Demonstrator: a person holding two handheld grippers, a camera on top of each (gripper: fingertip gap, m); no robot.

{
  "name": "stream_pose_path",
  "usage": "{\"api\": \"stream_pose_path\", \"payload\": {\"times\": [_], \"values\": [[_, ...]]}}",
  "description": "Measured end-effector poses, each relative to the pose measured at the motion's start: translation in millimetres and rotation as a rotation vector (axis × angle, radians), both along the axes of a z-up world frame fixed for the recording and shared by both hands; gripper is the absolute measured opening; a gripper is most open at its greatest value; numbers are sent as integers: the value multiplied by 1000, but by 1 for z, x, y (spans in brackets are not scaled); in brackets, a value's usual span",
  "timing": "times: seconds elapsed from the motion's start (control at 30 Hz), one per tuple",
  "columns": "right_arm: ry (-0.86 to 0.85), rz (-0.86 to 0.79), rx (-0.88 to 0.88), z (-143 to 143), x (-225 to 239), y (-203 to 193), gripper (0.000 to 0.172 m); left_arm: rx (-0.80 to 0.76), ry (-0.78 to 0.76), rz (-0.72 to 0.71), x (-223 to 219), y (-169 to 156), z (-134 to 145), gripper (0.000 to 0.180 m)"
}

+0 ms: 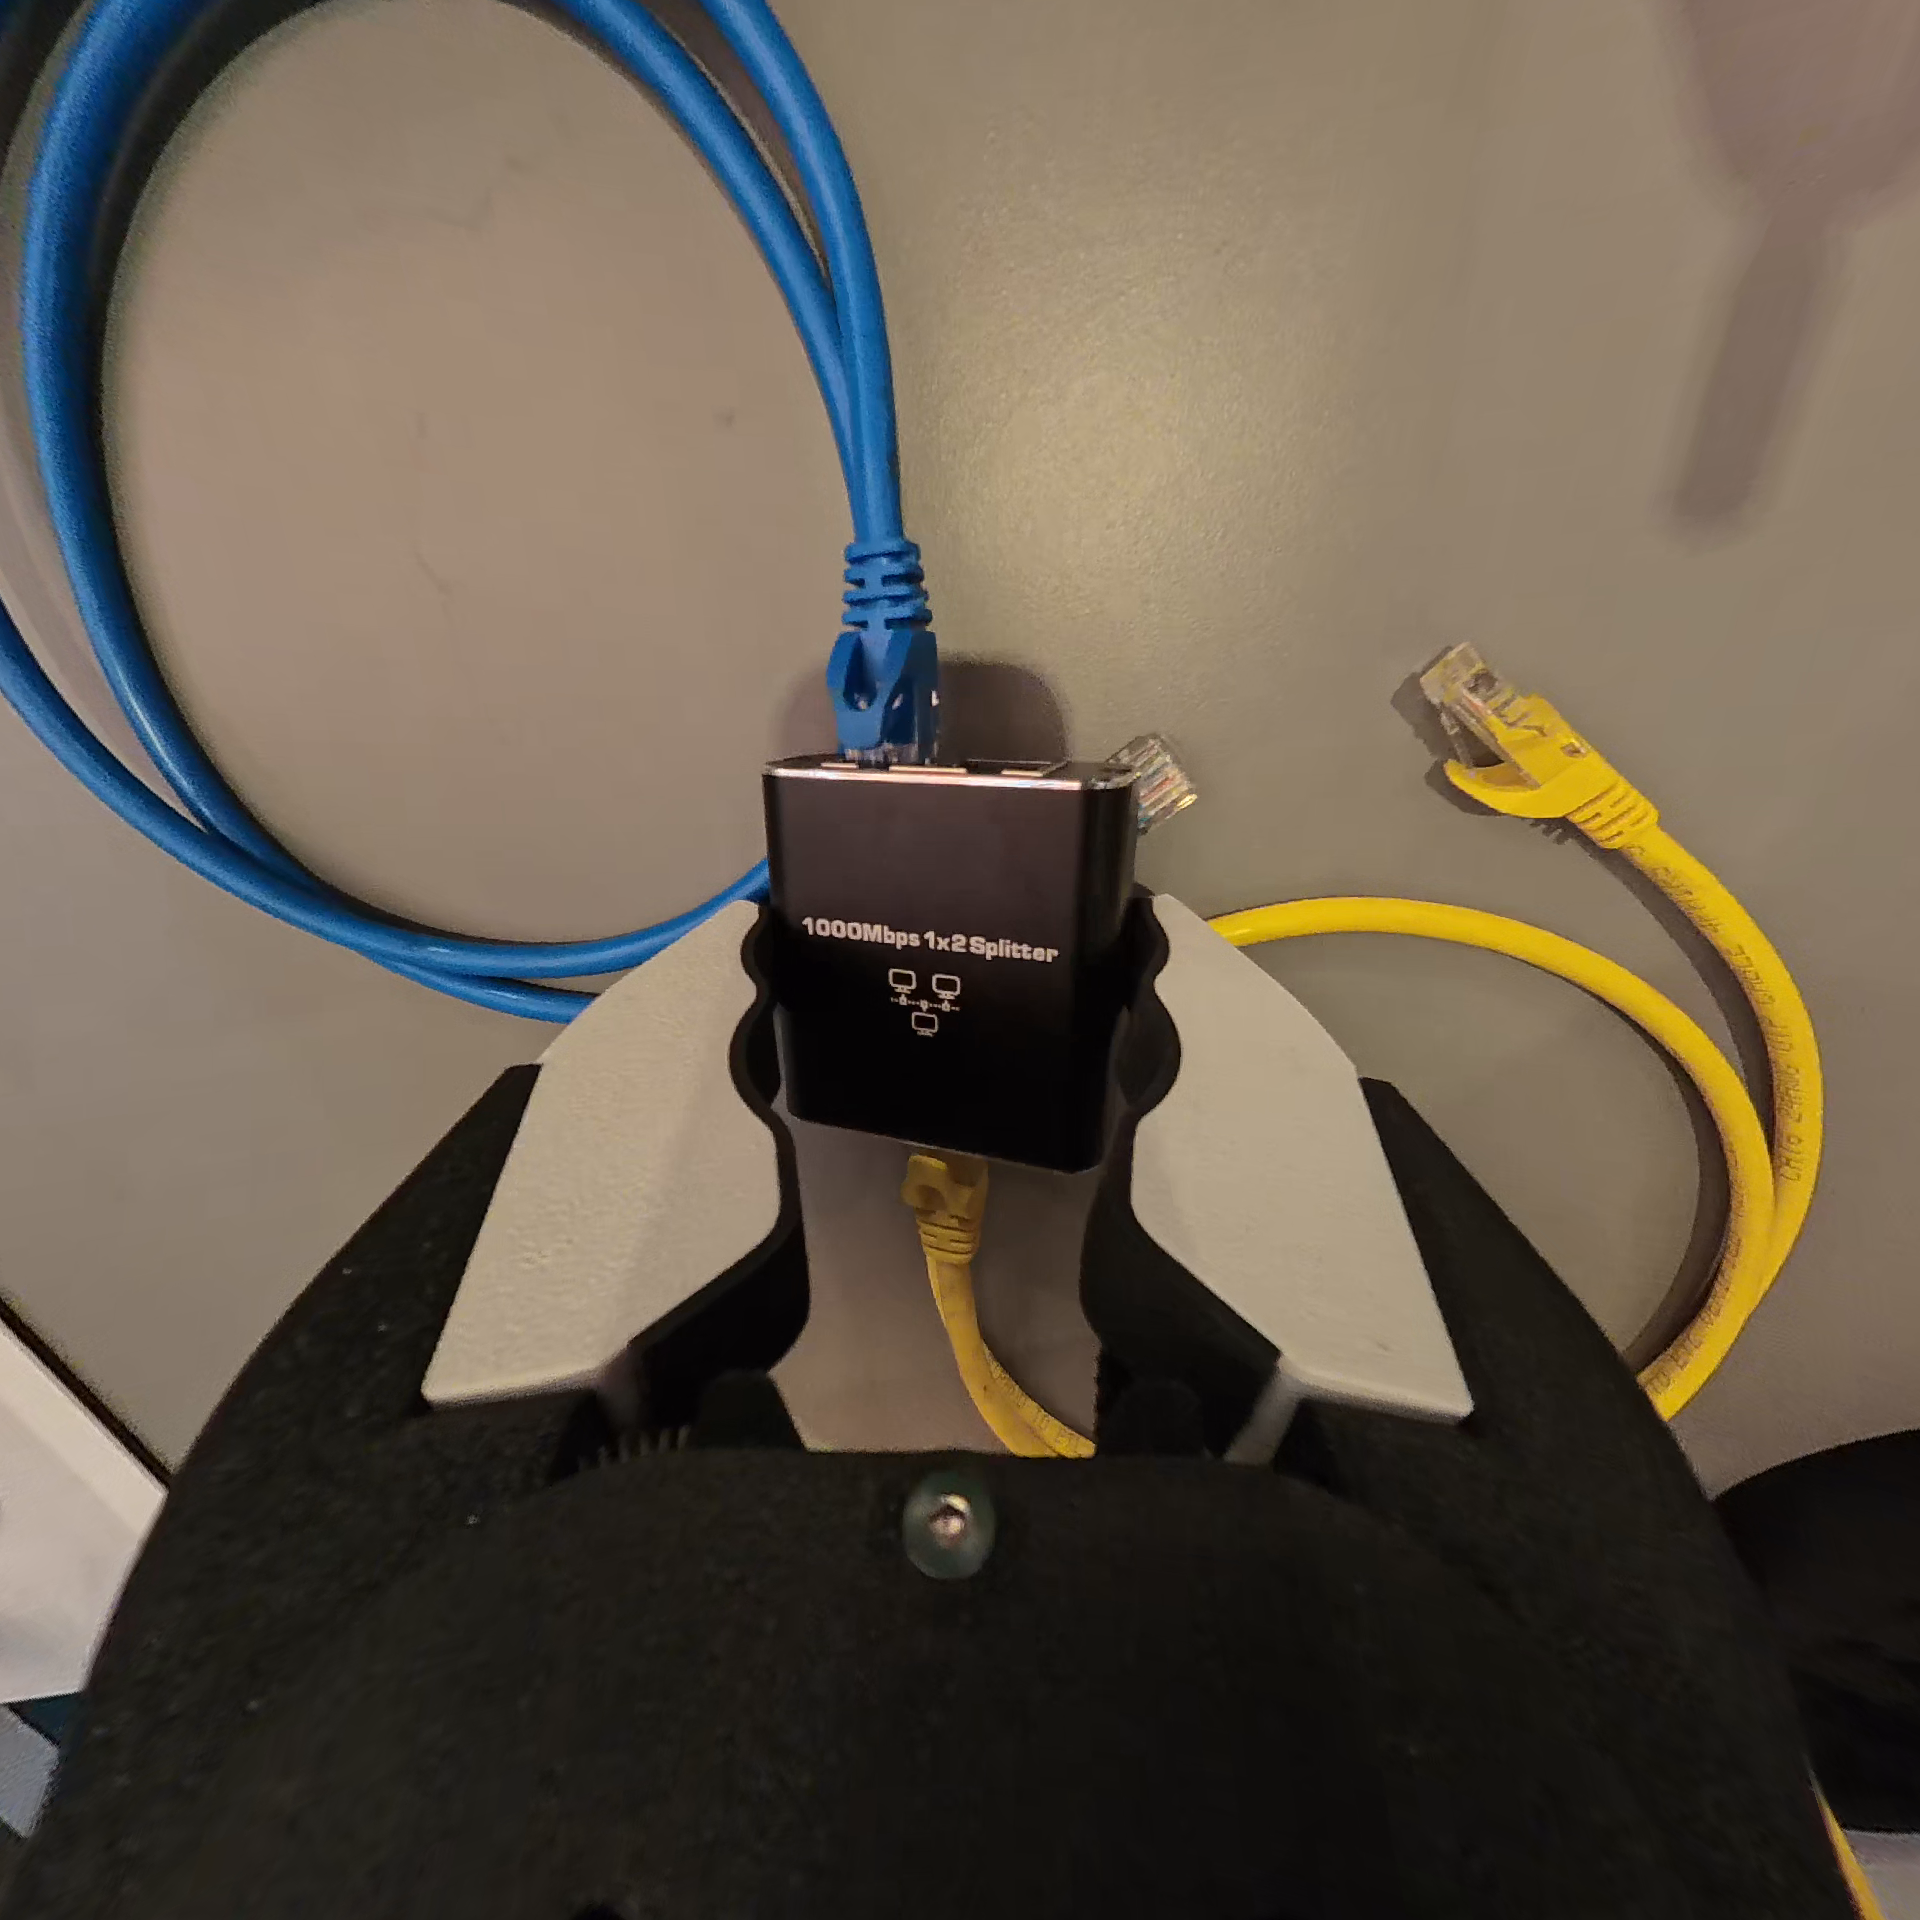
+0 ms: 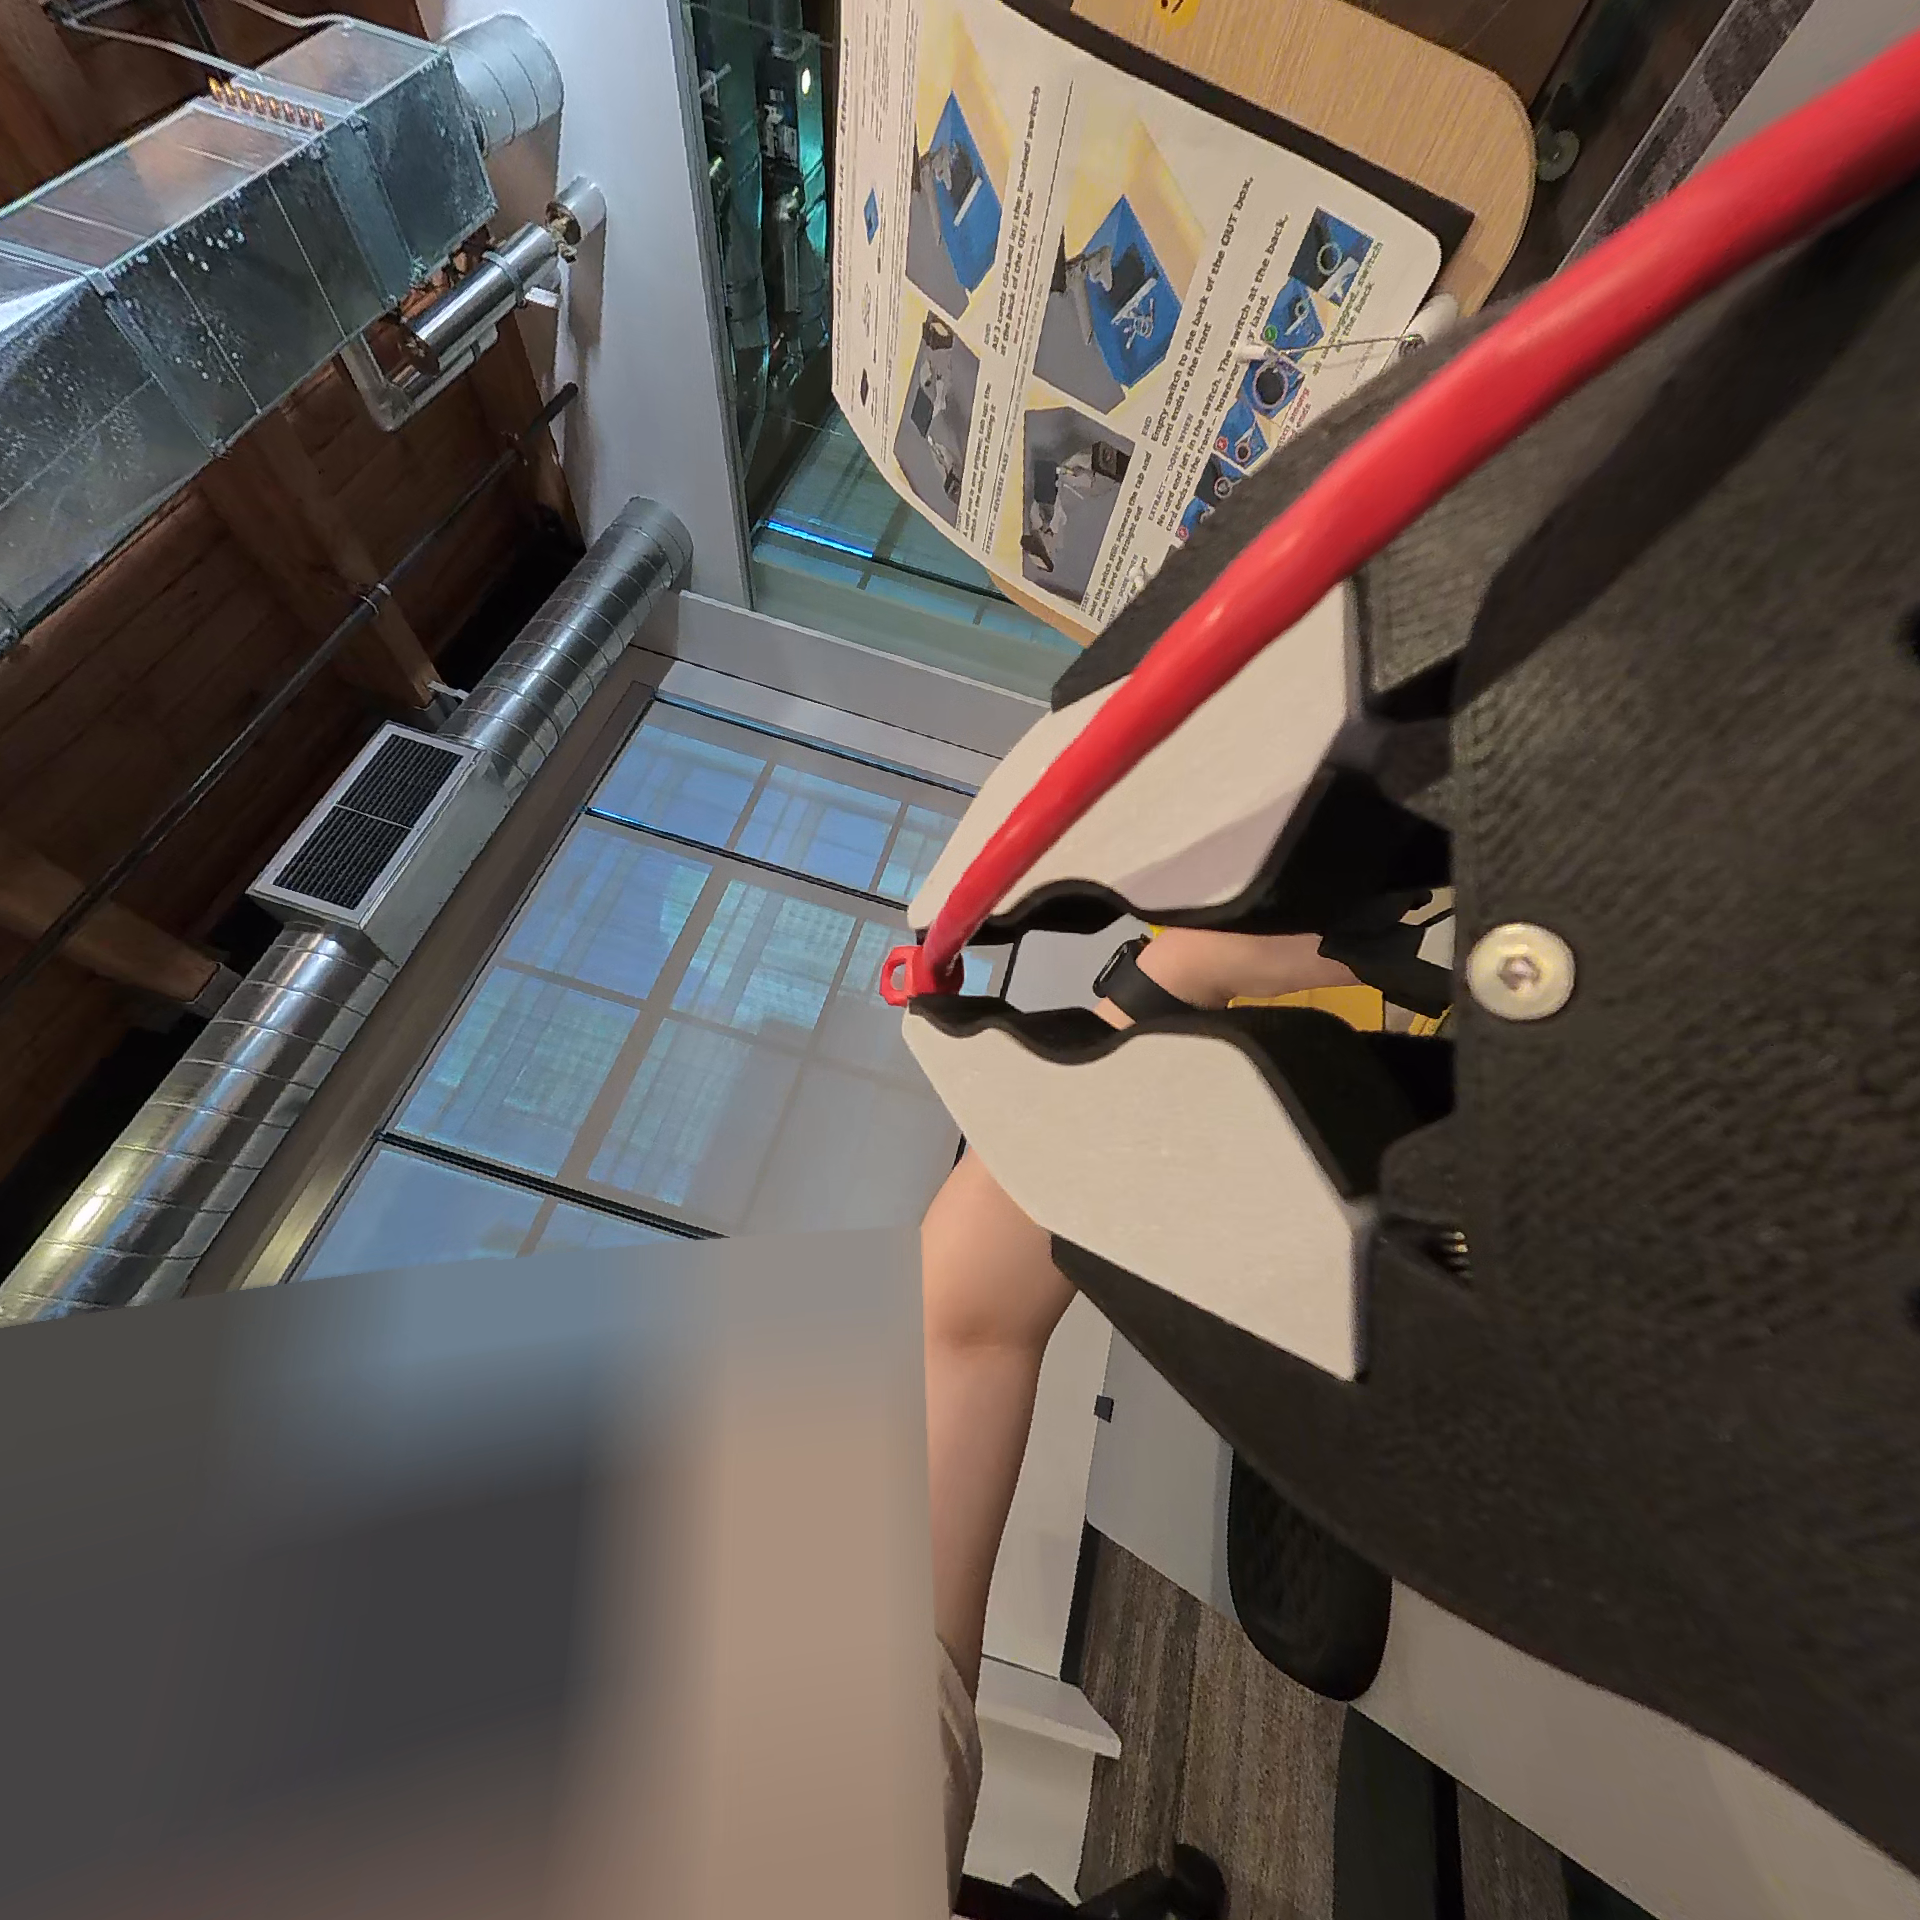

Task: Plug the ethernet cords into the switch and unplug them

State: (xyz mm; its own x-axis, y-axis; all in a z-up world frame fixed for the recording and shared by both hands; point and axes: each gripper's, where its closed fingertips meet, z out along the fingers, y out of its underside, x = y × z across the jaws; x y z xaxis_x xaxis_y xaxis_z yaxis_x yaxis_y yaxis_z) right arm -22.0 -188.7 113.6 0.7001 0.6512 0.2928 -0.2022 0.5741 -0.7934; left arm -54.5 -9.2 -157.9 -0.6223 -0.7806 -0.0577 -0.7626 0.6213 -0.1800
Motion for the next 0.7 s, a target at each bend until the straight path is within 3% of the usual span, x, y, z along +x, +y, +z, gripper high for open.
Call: {"api": "stream_pose_path", "payload": {"times": [0.57,0.7], "values": [[-2,-9,-8,-1,2,1,9,30,9,55,-1,-2,0,63],[11,-11,-19,-2,4,4,9,14,-63,71,-2,-4,20,63]]}}
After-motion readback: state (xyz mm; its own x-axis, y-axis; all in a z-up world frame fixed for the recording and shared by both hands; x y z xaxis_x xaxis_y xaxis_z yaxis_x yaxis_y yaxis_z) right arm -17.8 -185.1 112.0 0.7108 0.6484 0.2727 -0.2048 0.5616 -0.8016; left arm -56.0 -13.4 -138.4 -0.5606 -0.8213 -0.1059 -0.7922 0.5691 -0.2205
